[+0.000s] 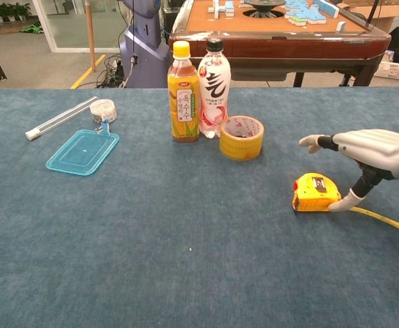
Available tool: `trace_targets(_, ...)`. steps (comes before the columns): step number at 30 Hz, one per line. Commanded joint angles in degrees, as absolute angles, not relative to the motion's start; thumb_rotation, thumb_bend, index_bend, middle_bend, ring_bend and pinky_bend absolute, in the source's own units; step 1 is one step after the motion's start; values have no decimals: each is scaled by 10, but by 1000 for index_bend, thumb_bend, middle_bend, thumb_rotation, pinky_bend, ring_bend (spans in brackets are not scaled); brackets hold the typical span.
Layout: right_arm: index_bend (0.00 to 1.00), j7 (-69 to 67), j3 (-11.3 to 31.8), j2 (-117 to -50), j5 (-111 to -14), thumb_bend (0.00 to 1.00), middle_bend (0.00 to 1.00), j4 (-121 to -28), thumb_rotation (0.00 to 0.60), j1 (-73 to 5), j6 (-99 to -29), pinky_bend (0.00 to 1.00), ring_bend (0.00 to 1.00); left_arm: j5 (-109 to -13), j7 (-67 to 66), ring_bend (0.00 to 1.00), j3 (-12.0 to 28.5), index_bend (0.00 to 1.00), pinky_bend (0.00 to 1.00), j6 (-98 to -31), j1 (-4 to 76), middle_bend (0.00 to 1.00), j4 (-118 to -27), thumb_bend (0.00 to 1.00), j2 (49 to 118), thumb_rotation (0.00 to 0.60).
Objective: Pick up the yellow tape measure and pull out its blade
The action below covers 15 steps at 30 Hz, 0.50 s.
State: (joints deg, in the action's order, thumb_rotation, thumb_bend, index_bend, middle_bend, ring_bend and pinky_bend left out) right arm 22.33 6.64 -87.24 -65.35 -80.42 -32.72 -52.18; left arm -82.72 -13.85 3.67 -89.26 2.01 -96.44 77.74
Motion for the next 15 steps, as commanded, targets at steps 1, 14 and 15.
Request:
trace_targets(1, 30, 224, 73, -877, -643, 11, 173, -791, 600, -336, -515, 104, 129, -825, -139, 42, 37, 258, 0, -893, 19, 118, -965, 232, 776, 600)
trace_targets(14, 156, 188, 61, -848, -664, 24, 269, -820, 600, -354, -480, 106, 168, -824, -140, 42, 36, 258, 0, -891, 19, 118, -963, 232, 778, 600)
trace_targets(15, 172, 187, 60, -846, -665, 29, 276, -823, 600, -356, -477, 106, 173, -824, -140, 42, 36, 258, 0, -892, 19, 118, -963, 232, 778, 600)
